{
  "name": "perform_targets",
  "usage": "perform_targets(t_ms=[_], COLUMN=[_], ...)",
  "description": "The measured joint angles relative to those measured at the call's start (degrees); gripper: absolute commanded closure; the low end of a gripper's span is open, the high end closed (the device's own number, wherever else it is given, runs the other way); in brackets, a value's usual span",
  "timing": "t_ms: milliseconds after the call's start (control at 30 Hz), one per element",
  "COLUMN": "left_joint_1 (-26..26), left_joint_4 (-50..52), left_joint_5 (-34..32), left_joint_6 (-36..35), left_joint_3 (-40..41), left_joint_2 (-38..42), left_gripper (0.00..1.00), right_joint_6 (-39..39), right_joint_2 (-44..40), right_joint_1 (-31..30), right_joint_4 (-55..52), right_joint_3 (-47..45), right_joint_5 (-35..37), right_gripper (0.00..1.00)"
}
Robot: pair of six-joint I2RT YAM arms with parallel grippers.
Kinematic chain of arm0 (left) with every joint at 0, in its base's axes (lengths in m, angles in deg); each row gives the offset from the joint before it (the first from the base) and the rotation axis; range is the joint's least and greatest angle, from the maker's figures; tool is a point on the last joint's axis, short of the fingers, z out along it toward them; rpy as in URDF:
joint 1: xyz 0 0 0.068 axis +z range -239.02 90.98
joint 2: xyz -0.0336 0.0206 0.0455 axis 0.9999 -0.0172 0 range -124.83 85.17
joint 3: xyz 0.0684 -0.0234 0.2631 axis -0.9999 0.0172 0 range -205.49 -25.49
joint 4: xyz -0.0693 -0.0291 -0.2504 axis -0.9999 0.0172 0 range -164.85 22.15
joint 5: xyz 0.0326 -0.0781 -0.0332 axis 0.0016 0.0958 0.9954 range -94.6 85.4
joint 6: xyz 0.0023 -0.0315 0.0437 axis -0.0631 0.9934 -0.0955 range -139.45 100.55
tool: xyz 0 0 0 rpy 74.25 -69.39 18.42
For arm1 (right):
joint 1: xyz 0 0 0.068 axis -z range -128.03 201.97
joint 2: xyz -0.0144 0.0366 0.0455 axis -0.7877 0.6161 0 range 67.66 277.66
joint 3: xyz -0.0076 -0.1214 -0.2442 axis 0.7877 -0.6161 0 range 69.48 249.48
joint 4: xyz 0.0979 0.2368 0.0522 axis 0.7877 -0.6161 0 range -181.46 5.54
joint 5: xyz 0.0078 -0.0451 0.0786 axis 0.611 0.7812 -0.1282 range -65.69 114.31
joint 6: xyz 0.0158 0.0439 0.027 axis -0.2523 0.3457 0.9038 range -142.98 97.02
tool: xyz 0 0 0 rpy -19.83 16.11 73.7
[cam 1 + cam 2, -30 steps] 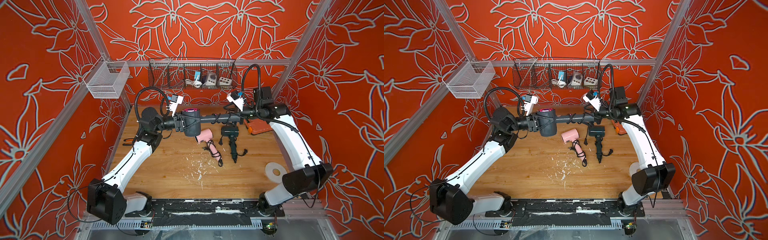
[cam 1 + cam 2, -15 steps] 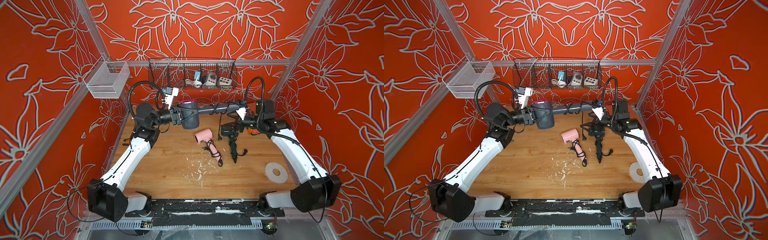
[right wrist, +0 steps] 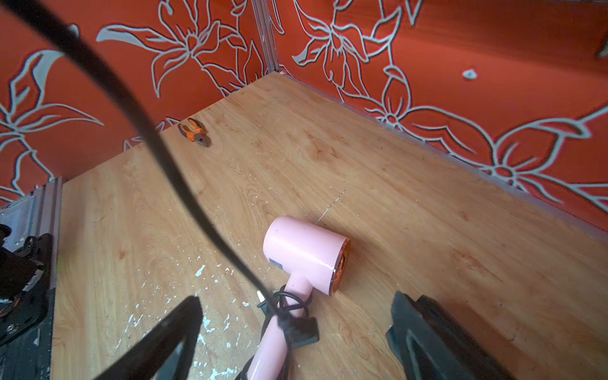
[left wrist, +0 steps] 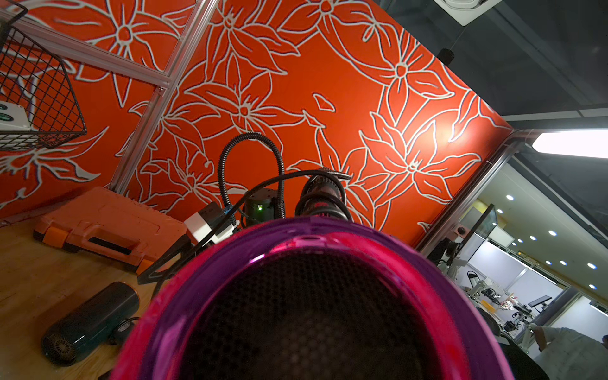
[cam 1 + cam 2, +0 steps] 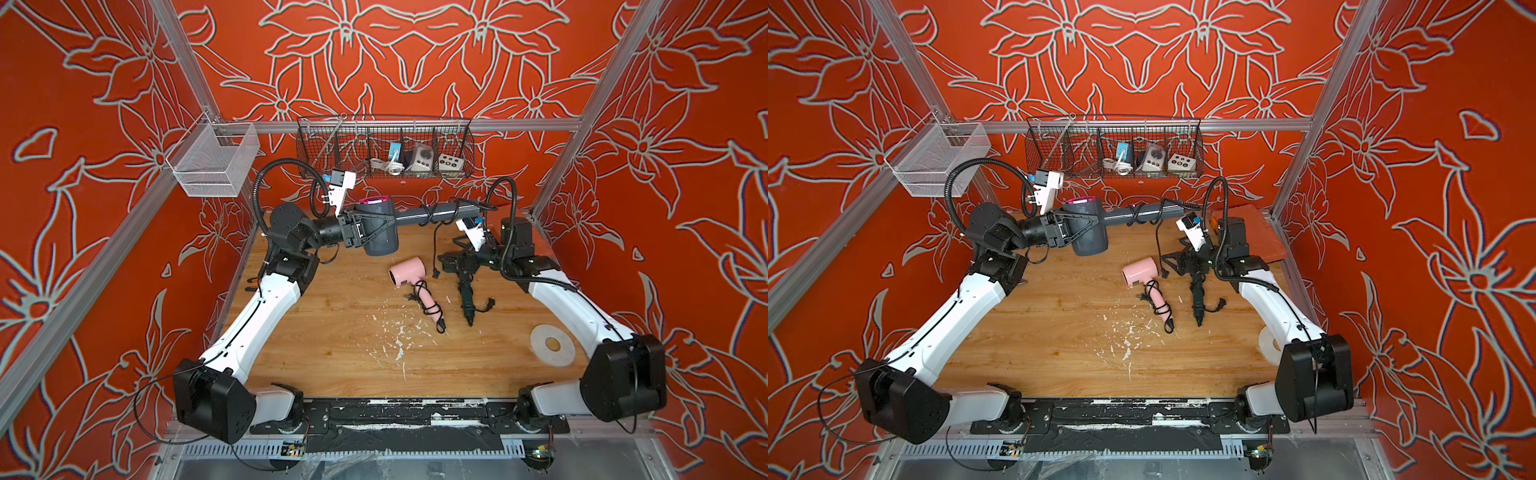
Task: Wrap the cord around the hair dryer
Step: Wrap the power cord around the hair dryer.
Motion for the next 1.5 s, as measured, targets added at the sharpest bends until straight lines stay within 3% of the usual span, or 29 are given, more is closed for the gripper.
perform_targets(t_ms=[200, 733, 933, 1067, 1200, 1267, 1500], left_joint_1=[0.0, 0.0, 0.0, 0.1, 0.1, 0.3, 1.2], left_joint_4=[0.0, 0.0, 0.0, 0.0, 0.0, 0.0, -0.6], left_joint_5=[-0.3, -0.6, -0.6, -0.6, -0.7, -0.8, -3.8], left_joint_6=[0.4, 0.9, 1.3, 1.5, 1.5, 1.6, 3.1], left_joint_3=[-1.0, -1.8, -2.7, -3.3, -3.7, -3.7, -3.4], left_joint_2=[0.0, -0.2, -0.4, -0.5, -0.6, -0.6, -1.0], left_gripper=[1.0, 1.0, 1.0, 1.0, 1.0, 1.0, 1.0], right_joint_6=[0.9, -0.2, -0.7, -0.6, 0.0, 0.4, 3.5], right_joint_2=[1.5, 2.2, 3.2, 4.9, 5.5, 5.4, 3.8], right_joint_1=[-0.7, -2.8, -3.0, -3.0, -3.1, -3.1, -4.7], right_joint_4=[2.6, 3.4, 2.9, 2.7, 3.1, 4.0, 7.2], right_joint_3=[-2.1, -3.3, -3.3, -3.3, -3.5, -3.9, -7.6], right_joint_5=[-2.1, -6.3, -6.0, -5.5, -4.9, -4.8, -1.0], right_gripper=[0.22, 0.25, 0.31, 0.48, 0.86, 1.0, 1.0])
